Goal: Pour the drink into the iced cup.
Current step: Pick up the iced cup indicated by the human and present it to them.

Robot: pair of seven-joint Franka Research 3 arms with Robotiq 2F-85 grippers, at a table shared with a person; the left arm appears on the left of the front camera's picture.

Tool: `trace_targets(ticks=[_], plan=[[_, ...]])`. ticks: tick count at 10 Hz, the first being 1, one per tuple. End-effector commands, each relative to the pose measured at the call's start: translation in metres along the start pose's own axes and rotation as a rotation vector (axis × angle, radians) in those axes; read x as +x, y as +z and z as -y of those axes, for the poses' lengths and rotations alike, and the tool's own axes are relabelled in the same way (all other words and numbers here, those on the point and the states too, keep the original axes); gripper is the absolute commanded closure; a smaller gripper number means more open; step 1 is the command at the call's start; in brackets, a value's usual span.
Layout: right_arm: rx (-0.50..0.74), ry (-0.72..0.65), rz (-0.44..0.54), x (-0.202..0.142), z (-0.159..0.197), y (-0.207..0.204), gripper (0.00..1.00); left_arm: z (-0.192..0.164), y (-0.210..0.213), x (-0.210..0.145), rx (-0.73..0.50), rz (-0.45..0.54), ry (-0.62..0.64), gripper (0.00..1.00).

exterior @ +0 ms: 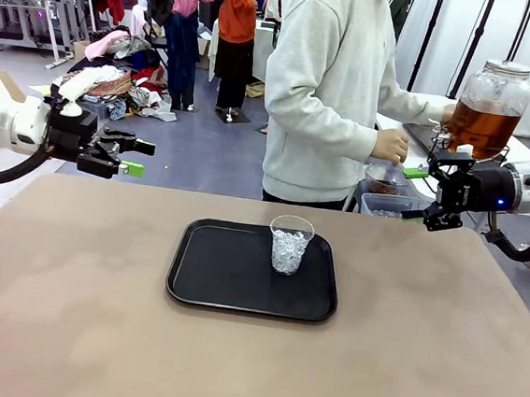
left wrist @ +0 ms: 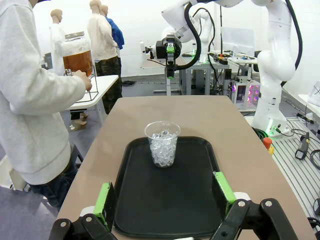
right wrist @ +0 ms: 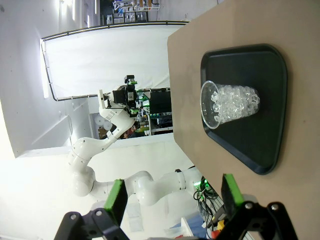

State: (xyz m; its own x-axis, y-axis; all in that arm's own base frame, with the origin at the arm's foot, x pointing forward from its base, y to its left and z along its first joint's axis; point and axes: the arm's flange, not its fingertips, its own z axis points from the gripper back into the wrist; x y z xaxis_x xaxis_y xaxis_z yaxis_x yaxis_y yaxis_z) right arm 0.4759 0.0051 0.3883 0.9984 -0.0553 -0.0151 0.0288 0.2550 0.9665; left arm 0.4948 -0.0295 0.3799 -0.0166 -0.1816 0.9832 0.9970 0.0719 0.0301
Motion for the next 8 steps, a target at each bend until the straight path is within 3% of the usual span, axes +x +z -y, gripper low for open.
trace_targets(ticks=[1,8], plan=[[0.000,0.004,0.002,0.0007,-0.0020,0.0006,0.00,0.0011,0.0007,0.0015,-0.002,0.005,-0.002,0.00],[0.000,0.004,0.002,0.0007,-0.0020,0.0006,0.00,0.0011,0.0007,0.0015,-0.002,0.005,-0.002,0.00]])
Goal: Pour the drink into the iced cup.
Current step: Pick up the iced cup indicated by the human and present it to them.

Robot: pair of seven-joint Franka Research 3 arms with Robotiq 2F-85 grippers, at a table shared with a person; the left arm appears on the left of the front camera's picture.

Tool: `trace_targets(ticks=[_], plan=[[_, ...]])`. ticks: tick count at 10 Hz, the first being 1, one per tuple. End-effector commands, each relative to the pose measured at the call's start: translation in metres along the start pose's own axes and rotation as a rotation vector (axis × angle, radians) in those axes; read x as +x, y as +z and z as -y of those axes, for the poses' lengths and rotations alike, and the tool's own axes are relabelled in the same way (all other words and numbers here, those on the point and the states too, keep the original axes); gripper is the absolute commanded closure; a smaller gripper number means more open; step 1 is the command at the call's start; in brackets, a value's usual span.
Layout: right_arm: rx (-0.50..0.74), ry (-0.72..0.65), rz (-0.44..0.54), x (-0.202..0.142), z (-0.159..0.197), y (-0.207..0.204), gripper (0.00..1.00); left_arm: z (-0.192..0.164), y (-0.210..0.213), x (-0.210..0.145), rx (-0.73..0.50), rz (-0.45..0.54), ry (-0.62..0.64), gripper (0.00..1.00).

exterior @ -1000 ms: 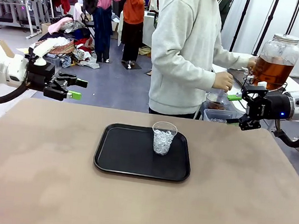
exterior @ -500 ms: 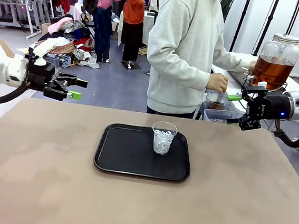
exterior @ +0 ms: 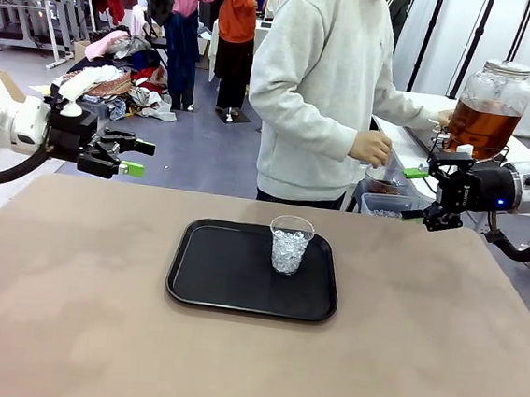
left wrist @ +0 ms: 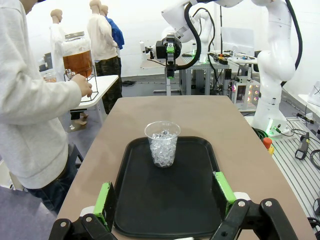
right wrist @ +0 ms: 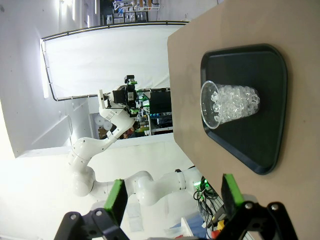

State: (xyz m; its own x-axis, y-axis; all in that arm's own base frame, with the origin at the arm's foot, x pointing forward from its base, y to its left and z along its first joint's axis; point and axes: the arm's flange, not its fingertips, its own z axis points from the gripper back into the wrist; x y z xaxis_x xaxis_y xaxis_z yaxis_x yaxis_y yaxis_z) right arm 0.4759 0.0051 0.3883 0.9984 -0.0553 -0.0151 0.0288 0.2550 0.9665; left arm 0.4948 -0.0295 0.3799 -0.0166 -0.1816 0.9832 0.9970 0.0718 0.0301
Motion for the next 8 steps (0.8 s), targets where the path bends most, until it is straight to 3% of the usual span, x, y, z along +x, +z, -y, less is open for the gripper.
trace_targets(ticks=[1,8], plan=[[0.000,0.004,0.002,0.0007,-0.0020,0.0006,0.00,0.0011,0.0007,0.0015,-0.002,0.005,-0.002,0.00],[0.000,0.004,0.002,0.0007,-0.0020,0.0006,0.00,0.0011,0.0007,0.0015,-0.002,0.005,-0.002,0.00]])
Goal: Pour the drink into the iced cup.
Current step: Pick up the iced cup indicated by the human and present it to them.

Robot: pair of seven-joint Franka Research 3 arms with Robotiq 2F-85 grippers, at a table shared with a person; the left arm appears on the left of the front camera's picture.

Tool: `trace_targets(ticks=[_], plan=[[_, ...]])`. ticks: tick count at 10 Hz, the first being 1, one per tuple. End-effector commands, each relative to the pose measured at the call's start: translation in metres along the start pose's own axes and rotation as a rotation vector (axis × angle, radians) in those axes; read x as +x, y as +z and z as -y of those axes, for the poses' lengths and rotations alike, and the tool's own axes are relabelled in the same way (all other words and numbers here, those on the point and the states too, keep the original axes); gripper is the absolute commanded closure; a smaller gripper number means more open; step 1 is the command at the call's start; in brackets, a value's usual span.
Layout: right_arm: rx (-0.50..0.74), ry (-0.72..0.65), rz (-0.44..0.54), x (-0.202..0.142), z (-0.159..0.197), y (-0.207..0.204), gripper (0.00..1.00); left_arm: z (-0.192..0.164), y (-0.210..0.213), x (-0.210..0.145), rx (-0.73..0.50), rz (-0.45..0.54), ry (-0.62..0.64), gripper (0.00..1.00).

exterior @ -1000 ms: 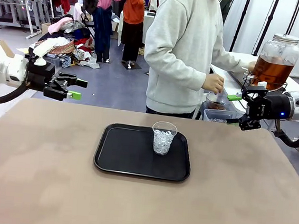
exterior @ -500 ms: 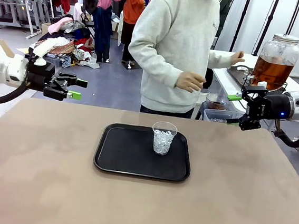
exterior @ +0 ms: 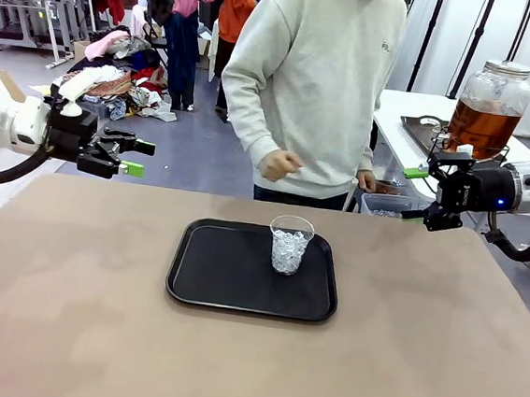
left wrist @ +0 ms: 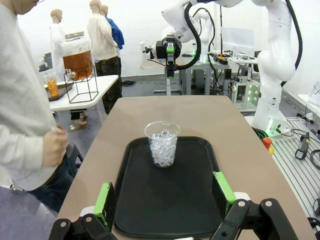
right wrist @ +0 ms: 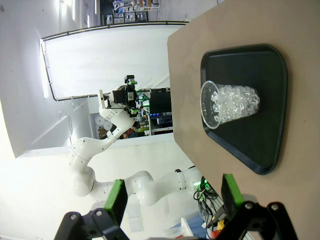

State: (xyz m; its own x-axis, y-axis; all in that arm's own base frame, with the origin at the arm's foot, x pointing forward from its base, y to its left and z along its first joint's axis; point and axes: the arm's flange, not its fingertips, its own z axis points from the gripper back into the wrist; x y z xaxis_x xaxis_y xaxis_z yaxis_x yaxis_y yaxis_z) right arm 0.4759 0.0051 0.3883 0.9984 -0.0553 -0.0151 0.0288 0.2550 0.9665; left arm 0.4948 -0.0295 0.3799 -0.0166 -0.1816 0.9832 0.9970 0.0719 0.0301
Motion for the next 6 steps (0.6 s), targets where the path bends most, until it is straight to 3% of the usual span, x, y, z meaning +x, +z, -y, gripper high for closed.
trace_targets(ticks=[1,6], plan=[[0.000,0.004,0.002,0.0007,-0.0020,0.0006,0.00,0.0011,0.0007,0.0015,-0.002,0.005,-0.002,0.00],[0.000,0.004,0.002,0.0007,-0.0020,0.0006,0.00,0.0011,0.0007,0.0015,-0.002,0.005,-0.002,0.00]])
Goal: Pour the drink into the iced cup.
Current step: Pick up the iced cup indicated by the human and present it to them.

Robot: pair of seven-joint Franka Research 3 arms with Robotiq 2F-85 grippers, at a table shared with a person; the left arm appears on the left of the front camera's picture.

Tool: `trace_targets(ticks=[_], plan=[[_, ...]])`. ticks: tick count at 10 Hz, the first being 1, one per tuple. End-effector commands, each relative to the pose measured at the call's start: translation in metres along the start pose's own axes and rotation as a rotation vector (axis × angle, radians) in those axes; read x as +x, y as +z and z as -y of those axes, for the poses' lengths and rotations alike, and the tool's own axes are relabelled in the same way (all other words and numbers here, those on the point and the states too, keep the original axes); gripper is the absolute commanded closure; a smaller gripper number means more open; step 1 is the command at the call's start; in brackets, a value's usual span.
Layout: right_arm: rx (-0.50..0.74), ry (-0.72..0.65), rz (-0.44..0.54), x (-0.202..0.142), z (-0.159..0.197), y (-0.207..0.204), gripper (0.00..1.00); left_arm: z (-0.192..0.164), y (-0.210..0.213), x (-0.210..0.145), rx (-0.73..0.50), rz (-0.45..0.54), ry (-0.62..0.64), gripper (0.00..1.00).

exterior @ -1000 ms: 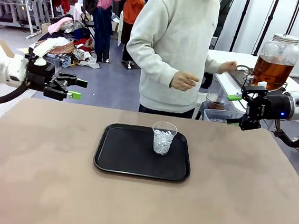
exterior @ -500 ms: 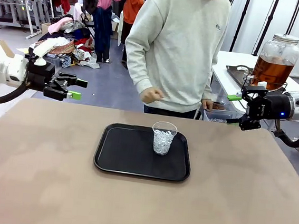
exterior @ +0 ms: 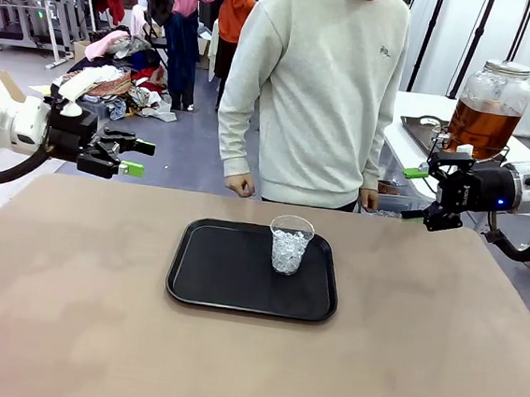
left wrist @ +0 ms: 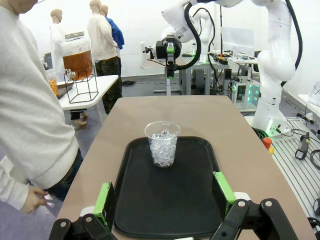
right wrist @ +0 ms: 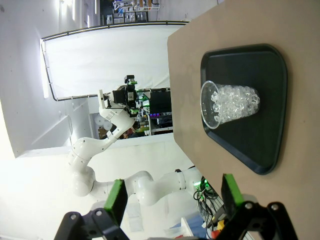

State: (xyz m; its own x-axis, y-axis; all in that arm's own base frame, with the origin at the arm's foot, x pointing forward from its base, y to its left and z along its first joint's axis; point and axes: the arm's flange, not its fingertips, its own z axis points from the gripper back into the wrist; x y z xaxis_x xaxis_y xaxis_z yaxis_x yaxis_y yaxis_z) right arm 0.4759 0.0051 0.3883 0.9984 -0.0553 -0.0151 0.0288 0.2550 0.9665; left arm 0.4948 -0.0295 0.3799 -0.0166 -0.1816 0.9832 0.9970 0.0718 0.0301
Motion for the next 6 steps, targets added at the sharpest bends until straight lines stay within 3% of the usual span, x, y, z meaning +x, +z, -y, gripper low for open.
trace_targets(ticks=[1,6], plan=[[0.000,0.004,0.002,0.0007,-0.0020,0.0006,0.00,0.0011,0.0007,0.0015,-0.002,0.005,-0.002,0.00],[0.000,0.004,0.002,0.0007,-0.0020,0.0006,0.00,0.0011,0.0007,0.0015,-0.002,0.005,-0.002,0.00]])
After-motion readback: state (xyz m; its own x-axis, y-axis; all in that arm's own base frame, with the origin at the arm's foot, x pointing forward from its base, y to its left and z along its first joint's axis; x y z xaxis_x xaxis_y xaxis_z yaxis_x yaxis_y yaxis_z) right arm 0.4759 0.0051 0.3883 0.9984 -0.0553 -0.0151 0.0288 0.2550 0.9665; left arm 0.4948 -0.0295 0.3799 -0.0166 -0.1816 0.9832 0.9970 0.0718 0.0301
